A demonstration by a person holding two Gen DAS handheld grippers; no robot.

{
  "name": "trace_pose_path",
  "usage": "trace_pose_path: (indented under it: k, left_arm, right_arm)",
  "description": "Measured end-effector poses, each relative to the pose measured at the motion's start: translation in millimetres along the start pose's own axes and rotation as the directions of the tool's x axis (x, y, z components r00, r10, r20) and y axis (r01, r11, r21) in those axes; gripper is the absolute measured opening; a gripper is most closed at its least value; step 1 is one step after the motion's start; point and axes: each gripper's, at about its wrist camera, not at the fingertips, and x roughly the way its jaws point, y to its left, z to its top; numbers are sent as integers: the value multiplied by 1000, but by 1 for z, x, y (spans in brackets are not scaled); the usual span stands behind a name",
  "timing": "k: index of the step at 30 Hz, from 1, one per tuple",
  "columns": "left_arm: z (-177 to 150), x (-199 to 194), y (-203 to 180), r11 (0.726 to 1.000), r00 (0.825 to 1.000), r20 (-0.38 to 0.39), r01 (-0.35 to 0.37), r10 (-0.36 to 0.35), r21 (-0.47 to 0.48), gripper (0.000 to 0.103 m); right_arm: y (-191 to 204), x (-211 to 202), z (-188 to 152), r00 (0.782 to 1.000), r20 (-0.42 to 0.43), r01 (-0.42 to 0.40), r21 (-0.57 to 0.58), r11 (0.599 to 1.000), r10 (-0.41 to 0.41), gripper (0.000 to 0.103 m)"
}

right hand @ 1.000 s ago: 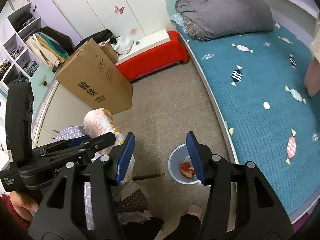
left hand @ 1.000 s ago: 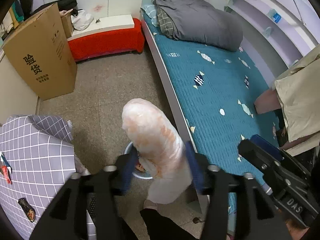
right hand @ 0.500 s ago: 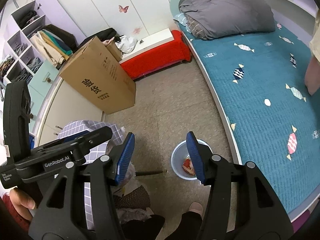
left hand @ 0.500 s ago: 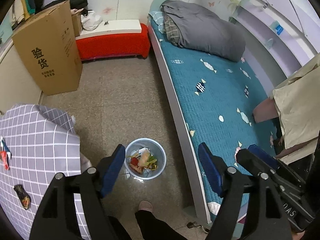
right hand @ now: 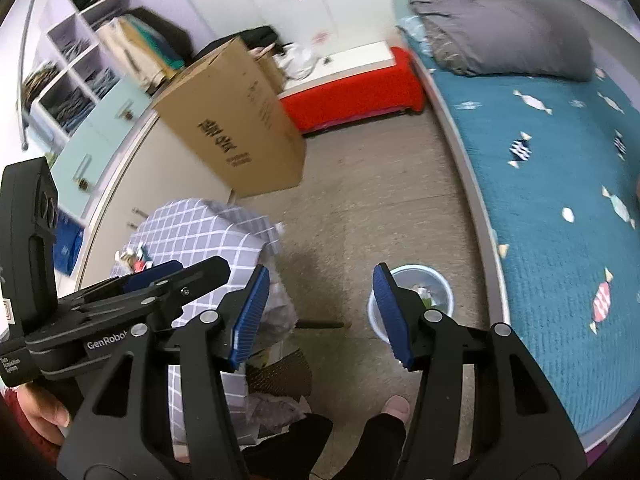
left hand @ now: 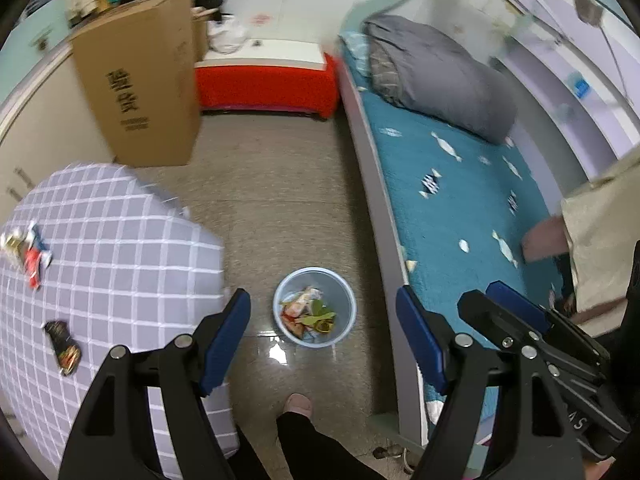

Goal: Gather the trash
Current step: 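Move both open tools back over the black snack bag on the table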

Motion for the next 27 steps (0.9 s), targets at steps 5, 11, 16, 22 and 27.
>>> trace_pose_path:
  k: [5,11,16,22,27]
  left_arm:
    - [-14,-14,50,995,999,3,-32,33,-98,74]
    - [-33,-30,127,971,996,-5,-83,84,-224,74]
    - [-45,-43,198,941,993,-26,-120,118,-316,74]
    - [-59,-56,273,917,987,-58,-159,148,-366,74]
    - [-72,-59,342,894,981,-100,-194,167,-405,74]
  right_arm:
    - [44,26,-6,997,-59,-51,-77,996,46,54]
    - [111,63,-19,986,-138,-118,-158,980,96,54]
    - [164,93,-33,972,-201,-163,-200,966,122,54]
    - [231,138,-59,950,-281,-204,-234,950,135,55]
    - [285,180,-85,930,-345,-225,-262,939,127,57]
